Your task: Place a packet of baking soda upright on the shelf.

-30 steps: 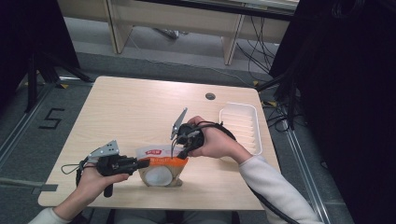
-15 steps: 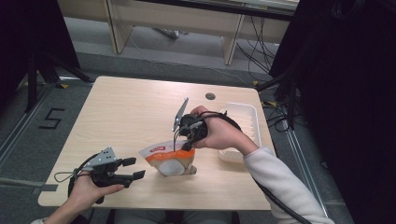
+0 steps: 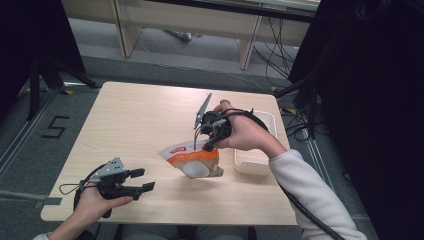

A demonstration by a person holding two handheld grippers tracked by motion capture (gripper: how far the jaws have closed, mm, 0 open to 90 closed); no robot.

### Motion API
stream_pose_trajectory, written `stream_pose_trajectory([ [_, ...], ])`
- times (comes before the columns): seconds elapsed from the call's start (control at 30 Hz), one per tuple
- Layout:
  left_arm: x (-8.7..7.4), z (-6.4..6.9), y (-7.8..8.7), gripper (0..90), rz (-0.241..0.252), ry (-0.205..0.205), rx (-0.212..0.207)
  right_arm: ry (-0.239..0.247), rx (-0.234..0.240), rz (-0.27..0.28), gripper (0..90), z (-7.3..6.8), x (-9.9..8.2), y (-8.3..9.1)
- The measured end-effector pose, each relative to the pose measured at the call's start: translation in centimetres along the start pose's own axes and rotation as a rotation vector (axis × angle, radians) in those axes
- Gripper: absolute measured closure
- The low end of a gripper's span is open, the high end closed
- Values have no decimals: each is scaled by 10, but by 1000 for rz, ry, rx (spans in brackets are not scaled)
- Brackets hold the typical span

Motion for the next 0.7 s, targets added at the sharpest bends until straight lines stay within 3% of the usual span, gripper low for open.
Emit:
stream_pose_trajectory([
  [0.2, 0, 0, -1, 312, 3, 9, 0, -2, -15, 14, 900, 7, -4, 12],
  [0.27, 0, 0, -1, 312, -1, 13, 2, -34, -23, -3, 900, 9, -7, 16],
  [0.3, -1, 0, -1, 312, -1, 12, 2, -16, -25, 16, 900, 11, -6, 17],
  [0.4, -1, 0, -1, 311, -1, 15, 2, -23, -25, 20, 900, 15, -9, 22],
  [0.53, 0, -1, -1, 310, -1, -6, -8, -33, -37, 33, 900, 21, -11, 30],
  [0.7, -1, 0, -2, 308, 0, 13, -1, -69, -39, 42, 900, 22, -14, 35],
])
Point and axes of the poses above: each handheld gripper's, and its own axes: y roughly backward along the jaws, x roughly out of its top, z roughly to its right, the point moved 7 cm from there along -y, roughly forward along the jaws, and after that the axes turned 11 degrees about -y, right-handed, at the moved point
